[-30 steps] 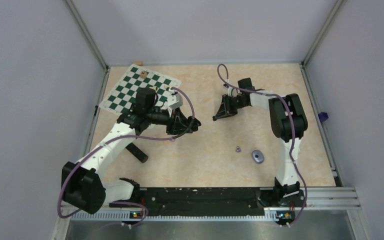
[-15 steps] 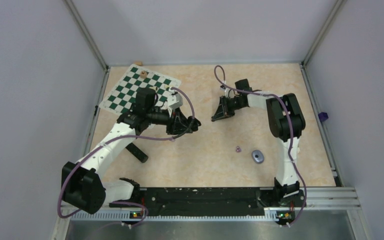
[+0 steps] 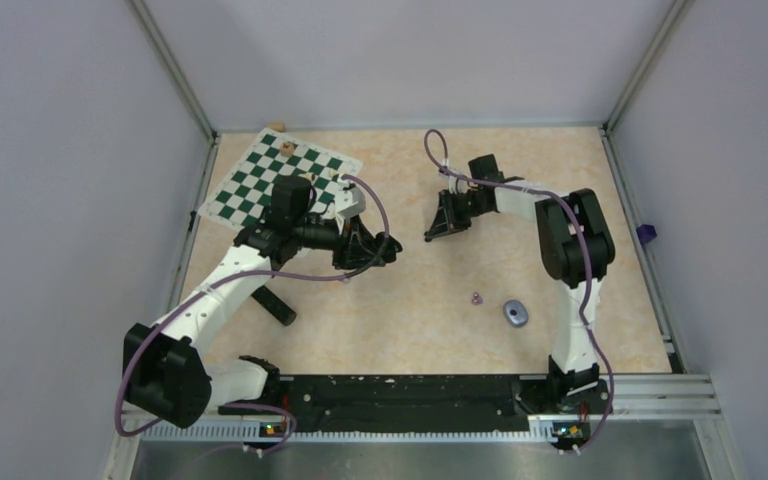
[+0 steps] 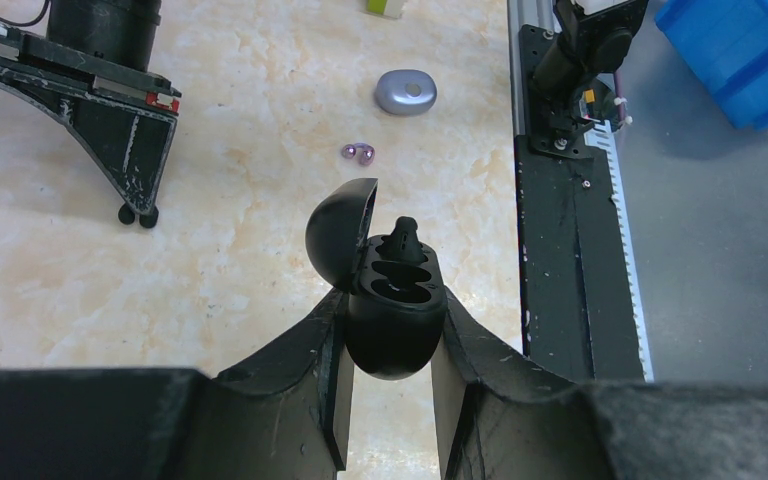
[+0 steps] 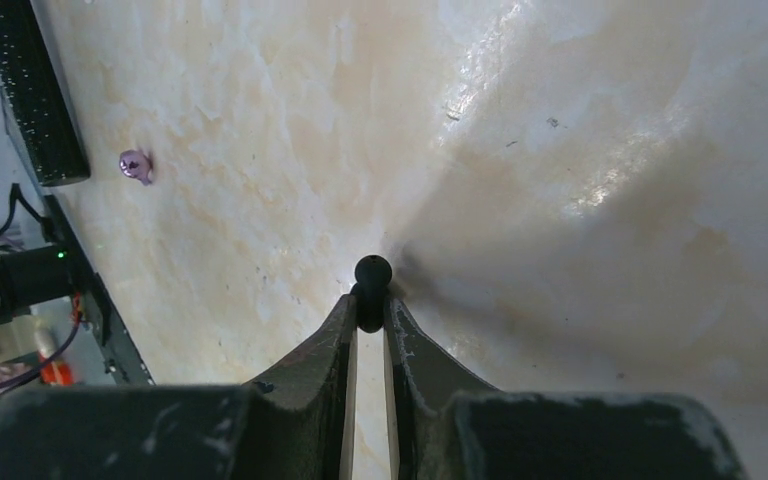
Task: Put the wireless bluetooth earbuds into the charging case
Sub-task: Pick up the left earbud from the center of the board.
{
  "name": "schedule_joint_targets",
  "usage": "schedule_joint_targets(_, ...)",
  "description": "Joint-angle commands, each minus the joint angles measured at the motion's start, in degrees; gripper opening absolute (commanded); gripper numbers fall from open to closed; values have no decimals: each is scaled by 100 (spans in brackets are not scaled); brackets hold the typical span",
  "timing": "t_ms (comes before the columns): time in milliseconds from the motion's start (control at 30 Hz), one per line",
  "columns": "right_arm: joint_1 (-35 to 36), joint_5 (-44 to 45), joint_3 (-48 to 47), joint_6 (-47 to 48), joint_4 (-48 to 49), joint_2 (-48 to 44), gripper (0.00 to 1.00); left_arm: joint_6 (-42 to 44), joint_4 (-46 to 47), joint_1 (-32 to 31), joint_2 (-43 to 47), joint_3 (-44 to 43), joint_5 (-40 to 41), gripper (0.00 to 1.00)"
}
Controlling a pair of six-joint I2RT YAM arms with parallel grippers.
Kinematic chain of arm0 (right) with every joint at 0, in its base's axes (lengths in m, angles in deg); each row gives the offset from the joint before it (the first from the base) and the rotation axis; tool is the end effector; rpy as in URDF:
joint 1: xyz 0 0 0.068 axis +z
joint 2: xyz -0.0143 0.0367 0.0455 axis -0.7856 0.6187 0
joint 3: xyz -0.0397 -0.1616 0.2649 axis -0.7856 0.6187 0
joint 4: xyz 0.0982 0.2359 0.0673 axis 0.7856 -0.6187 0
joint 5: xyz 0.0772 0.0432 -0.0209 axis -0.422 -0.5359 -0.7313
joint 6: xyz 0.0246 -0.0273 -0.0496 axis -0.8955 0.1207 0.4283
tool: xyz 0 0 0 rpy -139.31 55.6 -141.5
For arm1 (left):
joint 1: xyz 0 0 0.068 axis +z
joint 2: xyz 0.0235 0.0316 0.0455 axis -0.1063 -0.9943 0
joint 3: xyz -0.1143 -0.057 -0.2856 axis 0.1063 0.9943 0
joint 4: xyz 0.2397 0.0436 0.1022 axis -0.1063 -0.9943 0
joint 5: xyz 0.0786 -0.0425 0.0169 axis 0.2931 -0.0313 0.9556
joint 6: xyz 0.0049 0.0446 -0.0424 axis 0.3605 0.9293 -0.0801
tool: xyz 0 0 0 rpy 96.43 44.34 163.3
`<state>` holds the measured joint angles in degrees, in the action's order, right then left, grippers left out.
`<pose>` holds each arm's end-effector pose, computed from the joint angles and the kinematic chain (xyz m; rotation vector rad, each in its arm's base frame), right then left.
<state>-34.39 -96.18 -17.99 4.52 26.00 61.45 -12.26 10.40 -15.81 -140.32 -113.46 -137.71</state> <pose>0.4270 0.1683 0.1598 -0.5030 2.5313 1.1850 0.2203 -0.1335 0.3351 1.2314 1.5963 -1.2293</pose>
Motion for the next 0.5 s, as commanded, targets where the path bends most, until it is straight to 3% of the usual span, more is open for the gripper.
schedule_joint_targets(0, 17, 509, -2, 332, -28, -424, 13, 98, 102, -26, 153, -153, -151, 0)
schedule_joint_targets(467, -51, 99, -58, 184, -31, -222, 19, 98, 111, -30, 127, -161, -151, 0)
